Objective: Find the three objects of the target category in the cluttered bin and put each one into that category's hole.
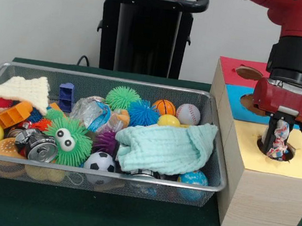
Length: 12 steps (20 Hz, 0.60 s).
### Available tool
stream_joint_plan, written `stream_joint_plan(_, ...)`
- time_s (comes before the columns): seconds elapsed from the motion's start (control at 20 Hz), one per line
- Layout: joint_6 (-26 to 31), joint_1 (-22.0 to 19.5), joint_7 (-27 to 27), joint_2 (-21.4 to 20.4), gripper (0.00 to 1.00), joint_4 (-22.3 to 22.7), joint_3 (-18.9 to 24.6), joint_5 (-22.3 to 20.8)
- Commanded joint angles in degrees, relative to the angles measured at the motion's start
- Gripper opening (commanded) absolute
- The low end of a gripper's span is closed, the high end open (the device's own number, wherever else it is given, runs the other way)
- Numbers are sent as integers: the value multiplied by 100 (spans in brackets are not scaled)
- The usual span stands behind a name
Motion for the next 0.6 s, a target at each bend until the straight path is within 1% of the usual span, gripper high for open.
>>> stream_joint_plan(0.05,428,-379,972,46,0,19,745,212)
stream_joint_plan(0.2,546,-422,960,75,0,50,832,224)
stream_joint_plan(0.35,794,-536,861,207,0,0,1039,220)
stream_joint_plan(0.4,782,-521,861,278,0,-22,1040,215)
stream_joint_plan(0.5,731,-600,829,362,0,-32,1190,180)
stream_joint_plan(0.6,805,-668,762,392,0,-43,1303,141)
